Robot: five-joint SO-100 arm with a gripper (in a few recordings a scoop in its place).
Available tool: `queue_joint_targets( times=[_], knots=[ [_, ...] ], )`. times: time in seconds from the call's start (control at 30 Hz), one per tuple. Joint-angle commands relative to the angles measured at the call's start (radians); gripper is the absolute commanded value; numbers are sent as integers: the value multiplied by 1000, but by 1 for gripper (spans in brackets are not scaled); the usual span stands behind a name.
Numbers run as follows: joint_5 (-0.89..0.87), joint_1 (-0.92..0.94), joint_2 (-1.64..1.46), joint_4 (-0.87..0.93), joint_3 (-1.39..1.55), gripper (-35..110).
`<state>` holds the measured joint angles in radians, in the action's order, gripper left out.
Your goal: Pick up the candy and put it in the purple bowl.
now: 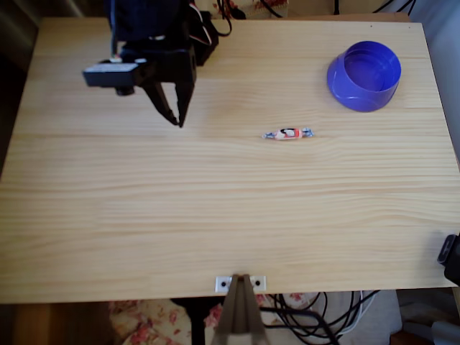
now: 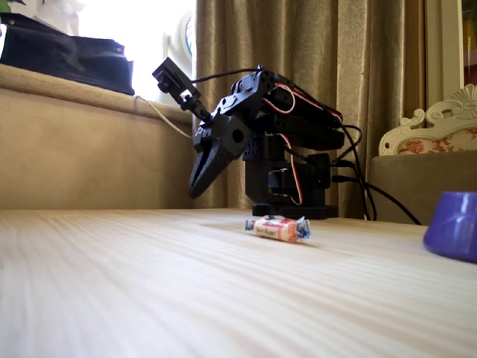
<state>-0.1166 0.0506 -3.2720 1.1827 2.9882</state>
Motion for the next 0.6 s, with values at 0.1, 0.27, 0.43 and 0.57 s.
queue_joint_targets(
  times=[0.1,0.27,0.43,0.57],
  knots=[
    [3,3,-26,-23,-3,0],
    [20,5,-28,-26,-20,0],
    [28,-28,-28,-46,-89,0],
    [18,-92,-28,-67,-156,0]
  ],
)
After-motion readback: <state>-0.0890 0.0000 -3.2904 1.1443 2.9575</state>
